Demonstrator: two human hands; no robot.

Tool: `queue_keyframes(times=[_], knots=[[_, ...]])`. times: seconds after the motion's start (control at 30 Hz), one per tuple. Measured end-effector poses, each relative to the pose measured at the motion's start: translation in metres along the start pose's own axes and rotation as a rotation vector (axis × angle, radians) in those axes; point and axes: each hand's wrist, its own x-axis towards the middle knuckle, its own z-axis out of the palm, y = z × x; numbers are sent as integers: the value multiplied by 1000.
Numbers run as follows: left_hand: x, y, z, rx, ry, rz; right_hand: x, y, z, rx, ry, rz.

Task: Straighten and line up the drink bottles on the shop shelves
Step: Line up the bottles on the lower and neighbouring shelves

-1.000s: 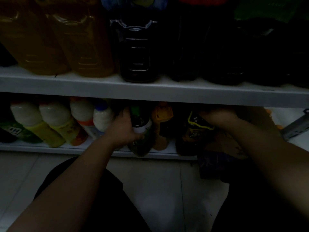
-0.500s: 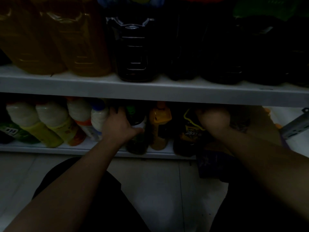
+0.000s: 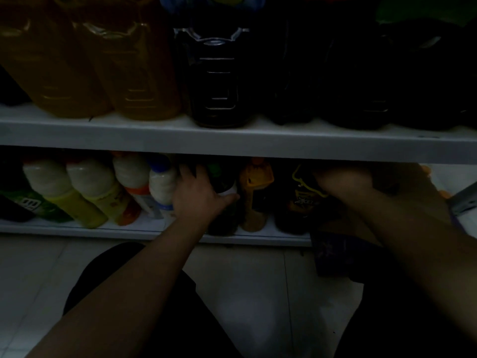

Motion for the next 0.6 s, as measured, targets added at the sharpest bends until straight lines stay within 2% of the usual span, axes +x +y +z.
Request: queue_keyframes(times=[0.1,0.13,0.2,0.27,0.33,0.37,0.47,0.6], knots=[[-2,-1,0,-2,-18,25,-14,-6,-3,-246,49,-89],[-2,-2,0,-7,-50,27,-22,-9,-5,-300,113,-117],[0,-8,-2,-41,-138,43,-36,-19,-6,-350,371,-275],[3,-18,-7,-85,-225,90,-52,-35,-4,-348,445,-470],[6,-29,-13,-145,-288,146,-57,-55,6,-306,366,-657],[7,-34,-17,-182,-297,165,-56,-65,12,-240,289,-676],[6,-48,-26,-279,-276,153,-41,-88,25,-26,78,-553],[3,-56,-30,-302,-278,79,-21,-102,27,-17,-89,-486]])
